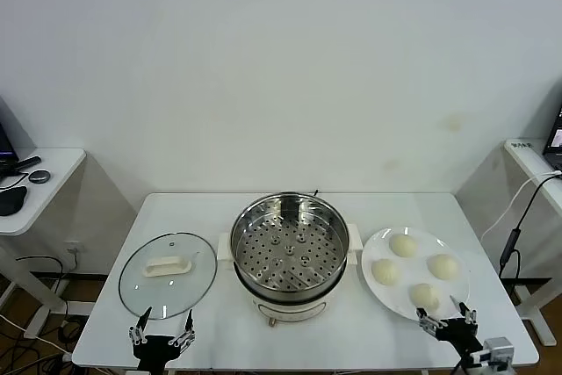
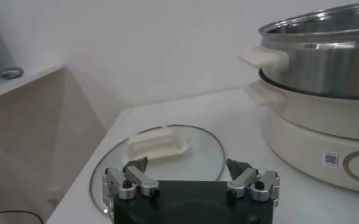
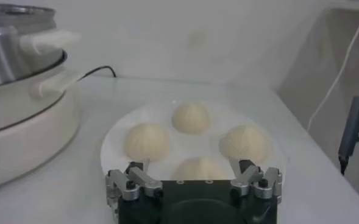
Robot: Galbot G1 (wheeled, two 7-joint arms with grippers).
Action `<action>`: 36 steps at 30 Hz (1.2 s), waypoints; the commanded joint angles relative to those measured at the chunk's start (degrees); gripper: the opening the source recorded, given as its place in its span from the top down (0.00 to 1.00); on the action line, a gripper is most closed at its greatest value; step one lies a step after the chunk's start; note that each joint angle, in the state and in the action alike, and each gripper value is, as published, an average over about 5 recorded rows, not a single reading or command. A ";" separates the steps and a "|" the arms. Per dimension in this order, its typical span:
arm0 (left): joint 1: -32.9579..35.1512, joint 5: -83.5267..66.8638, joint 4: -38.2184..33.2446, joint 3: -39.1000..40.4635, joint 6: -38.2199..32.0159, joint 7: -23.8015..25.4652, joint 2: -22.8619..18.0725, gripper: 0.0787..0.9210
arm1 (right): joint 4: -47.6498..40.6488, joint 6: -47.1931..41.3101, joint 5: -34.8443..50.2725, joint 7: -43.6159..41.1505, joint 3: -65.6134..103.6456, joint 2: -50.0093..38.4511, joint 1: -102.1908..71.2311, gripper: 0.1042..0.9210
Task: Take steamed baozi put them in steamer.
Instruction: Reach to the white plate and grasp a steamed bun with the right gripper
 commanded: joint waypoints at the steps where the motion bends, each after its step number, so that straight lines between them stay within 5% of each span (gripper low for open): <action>1: -0.08 0.44 0.13 0.10 0.73 -0.34 -0.15 0.12 | 1.40 -1.63 -2.88 -0.90 3.18 -4.77 3.68 0.12; 6: 0.23 1.12 -0.16 -0.01 0.71 -0.46 -0.76 0.12 | -0.45 -2.55 -7.45 -7.72 7.92 -12.91 9.20 0.12; 14: 0.77 2.14 -0.31 0.21 0.65 -0.74 -1.35 0.12 | -10.07 0.34 -29.84 -33.38 5.52 -28.67 21.39 0.12; 23: 1.06 2.09 -0.98 0.10 0.62 -0.77 -1.34 0.12 | -27.96 12.87 -36.33 -55.97 -29.19 -43.50 54.22 0.12; 29: 0.98 2.04 -1.22 -0.14 0.55 -0.82 -1.84 0.12 | -37.04 18.65 -36.56 -59.02 -58.15 -40.50 76.66 0.12; 36: 2.24 1.86 -1.76 -0.36 0.47 -0.82 -2.34 0.12 | -47.19 23.83 -42.26 -60.90 -63.82 -29.95 80.66 0.12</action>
